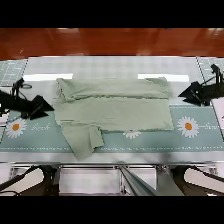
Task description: Fold the shirts.
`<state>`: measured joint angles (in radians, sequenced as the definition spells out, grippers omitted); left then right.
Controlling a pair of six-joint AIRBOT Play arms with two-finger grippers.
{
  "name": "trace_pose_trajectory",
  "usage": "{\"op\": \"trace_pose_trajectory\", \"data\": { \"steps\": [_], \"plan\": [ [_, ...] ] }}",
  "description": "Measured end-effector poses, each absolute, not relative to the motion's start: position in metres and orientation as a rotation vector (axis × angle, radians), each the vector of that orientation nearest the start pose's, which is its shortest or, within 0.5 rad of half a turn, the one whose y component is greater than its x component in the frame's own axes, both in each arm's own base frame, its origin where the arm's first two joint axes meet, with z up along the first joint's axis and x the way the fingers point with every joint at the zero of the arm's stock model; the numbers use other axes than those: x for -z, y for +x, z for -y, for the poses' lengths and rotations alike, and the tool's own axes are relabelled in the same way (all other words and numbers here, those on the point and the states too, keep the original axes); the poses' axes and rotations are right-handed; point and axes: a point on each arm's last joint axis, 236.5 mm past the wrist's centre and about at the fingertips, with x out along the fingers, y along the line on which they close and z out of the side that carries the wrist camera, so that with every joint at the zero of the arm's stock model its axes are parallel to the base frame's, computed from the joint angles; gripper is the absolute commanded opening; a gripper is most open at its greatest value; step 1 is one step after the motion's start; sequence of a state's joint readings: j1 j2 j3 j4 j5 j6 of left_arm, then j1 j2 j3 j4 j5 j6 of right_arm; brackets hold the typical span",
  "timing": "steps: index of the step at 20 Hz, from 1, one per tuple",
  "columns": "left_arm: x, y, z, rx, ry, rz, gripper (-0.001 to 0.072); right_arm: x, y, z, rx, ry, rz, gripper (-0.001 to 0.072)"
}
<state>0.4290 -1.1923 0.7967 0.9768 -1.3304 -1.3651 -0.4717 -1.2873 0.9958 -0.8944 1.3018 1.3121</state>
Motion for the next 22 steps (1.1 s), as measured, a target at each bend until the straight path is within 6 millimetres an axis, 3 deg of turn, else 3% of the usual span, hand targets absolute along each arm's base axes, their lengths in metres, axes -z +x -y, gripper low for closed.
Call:
{"op": "trace_pose_trajectory", "data": {
  "steps": [4,7,11,15,16,17,18,20,22],
  "plan": [
    [0.066,0.231,0.027,0.089,-0.942,-1.471,0.0498,0.007,0.313,-0.012,-0.229,0.854,-1.195,0.0405],
    [0.08,0.215,0.034,0.061,-0.995,-1.474,0.0498,0.01,0.302,-0.022,-0.249,0.875,-1.171,0.0405],
    [0.093,0.216,0.043,0.047,-0.979,-1.449,0.0498,0.01,0.298,-0.026,-0.26,0.885,-1.157,0.0404],
    [0.099,0.222,0.07,0.105,-0.928,-1.458,0.049,0.01,0.297,-0.027,-0.261,0.887,-1.151,0.0404],
    [0.101,0.224,0.077,0.114,-0.92,-1.46,0.0376,0.011,0.297,-0.027,-0.259,0.887,-1.149,0.0404],
    [0.104,0.226,0.081,0.114,-0.898,-1.462,0.0068,0.011,0.298,-0.026,-0.257,0.886,-1.146,0.0404],
    [0.109,0.227,0.083,0.109,-0.872,-1.464,0.0022,0.011,0.298,-0.026,-0.255,0.887,-1.145,0.0403],
    [0.109,0.232,0.086,0.114,-0.85,-1.457,0.0022,0.012,0.297,-0.02,-0.239,0.89,-1.143,0.0401],
    [0.107,0.237,0.089,0.125,-0.833,-1.451,0.0022,0.02,0.294,0.001,-0.159,0.893,-1.144,0.0401]
  ]
}}
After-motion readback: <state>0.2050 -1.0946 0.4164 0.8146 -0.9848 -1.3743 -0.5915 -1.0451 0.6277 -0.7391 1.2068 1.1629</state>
